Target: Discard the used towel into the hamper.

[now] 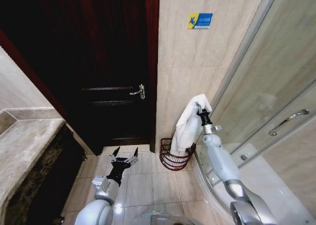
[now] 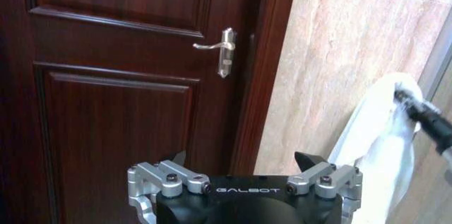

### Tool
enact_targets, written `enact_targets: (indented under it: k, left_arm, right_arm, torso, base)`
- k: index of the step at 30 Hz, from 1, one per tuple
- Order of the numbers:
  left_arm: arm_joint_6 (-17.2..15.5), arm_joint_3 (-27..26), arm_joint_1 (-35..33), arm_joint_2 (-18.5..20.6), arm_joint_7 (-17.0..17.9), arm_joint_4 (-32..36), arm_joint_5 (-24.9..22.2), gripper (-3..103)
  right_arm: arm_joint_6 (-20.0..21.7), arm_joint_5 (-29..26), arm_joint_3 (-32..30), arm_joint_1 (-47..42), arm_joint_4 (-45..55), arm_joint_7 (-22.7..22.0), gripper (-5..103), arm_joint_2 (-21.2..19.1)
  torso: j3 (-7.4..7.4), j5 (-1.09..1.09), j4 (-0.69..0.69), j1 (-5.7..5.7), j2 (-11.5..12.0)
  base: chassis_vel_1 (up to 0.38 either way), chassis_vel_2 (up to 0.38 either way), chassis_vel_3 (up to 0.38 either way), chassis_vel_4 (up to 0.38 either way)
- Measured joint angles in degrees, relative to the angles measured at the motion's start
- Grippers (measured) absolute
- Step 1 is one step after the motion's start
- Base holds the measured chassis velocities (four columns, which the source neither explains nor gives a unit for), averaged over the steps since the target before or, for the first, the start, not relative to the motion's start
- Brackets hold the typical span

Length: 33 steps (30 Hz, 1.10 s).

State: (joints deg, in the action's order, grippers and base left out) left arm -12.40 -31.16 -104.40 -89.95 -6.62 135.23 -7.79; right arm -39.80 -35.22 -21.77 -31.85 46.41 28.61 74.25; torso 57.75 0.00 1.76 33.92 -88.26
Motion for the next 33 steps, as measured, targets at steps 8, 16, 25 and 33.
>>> enact_targets:
  k: [8,16,25,33]
  left_arm:
    - [0.0,0.0,0.0,0.0,0.0,0.0,0.0,100]
    - [0.0,0.0,0.0,0.0,0.0,0.0,0.0,100]
    - [0.0,0.0,0.0,0.0,0.0,0.0,0.0,100]
    - [0.0,0.0,0.0,0.0,0.0,0.0,0.0,100]
  right_arm:
    - [-0.8,0.2,1.1,2.9,-8.2,1.3,9,2.3]
    - [-1.0,1.3,0.5,4.4,-14.7,2.3,9,4.0]
    - [3.9,6.2,-2.1,4.6,-21.1,2.2,9,5.0]
    - [7.7,10.2,-1.8,2.5,-21.8,0.7,9,5.6]
  torso:
    - [0.0,-0.01,0.0,0.0,0.0]
    - [-0.01,0.0,0.0,0.0,0.0]
    - [-0.01,0.0,0.0,0.0,0.0]
    - [-0.01,0.0,0.0,0.0,0.0]
  base:
    - [0.0,0.0,0.0,0.0]
    - [0.0,0.0,0.0,0.0]
    - [0.0,0.0,0.0,0.0]
    - [0.0,0.0,0.0,0.0]
